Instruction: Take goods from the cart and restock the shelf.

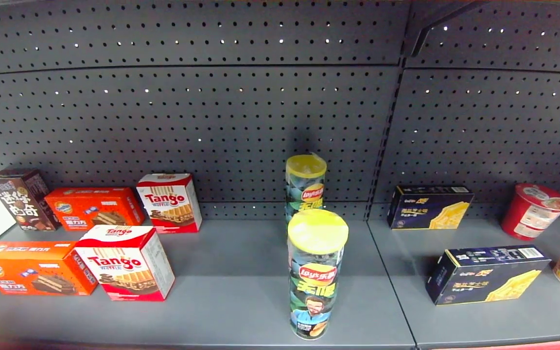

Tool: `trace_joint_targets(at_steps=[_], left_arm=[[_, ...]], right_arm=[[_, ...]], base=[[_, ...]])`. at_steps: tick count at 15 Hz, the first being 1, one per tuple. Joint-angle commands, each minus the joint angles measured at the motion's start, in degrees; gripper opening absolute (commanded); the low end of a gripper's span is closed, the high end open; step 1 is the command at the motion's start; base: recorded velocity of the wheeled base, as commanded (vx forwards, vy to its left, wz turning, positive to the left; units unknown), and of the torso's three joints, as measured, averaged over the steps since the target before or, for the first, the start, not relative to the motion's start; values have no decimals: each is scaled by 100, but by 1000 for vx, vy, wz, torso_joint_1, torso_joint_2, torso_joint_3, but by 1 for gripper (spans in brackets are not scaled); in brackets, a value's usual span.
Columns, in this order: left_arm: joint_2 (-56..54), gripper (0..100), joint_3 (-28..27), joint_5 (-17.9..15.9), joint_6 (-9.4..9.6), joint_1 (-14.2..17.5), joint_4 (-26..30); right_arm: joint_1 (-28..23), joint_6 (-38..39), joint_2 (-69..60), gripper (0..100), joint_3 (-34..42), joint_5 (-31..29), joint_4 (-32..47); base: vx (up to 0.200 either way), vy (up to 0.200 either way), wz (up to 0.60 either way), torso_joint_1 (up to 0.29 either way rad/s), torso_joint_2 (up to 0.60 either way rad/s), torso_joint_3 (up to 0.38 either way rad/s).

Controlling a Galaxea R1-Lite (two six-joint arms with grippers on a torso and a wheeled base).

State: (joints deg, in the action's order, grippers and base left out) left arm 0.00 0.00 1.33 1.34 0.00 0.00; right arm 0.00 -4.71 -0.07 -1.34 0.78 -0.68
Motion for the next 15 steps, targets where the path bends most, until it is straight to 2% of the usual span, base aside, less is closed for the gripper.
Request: trace_joint_targets(at_steps=[1, 4, 6, 13, 15], left_arm=[[0, 100, 0, -1, 7, 0, 9], [0, 100, 0, -1, -11, 0, 0], [0, 100, 0, -1, -2, 0, 0], [0, 100, 0, -10, 7, 0, 0], [0, 100, 0, -19, 7, 0, 0]], right_arm=[[0, -4, 7, 100, 2, 1, 7], [0, -66, 7, 100, 2, 107, 7], [0, -83, 7, 100, -7, 142, 24], [0, -57, 7, 100, -7, 177, 16], [0, -83, 7, 100, -7, 212, 16]], base=[[0, 0, 0, 0, 0, 0], [0, 0, 0, 0, 0, 0], [0, 0, 600, 2, 7, 5], [0, 0, 0, 0, 0, 0], [0, 0, -600, 0, 2, 5]])
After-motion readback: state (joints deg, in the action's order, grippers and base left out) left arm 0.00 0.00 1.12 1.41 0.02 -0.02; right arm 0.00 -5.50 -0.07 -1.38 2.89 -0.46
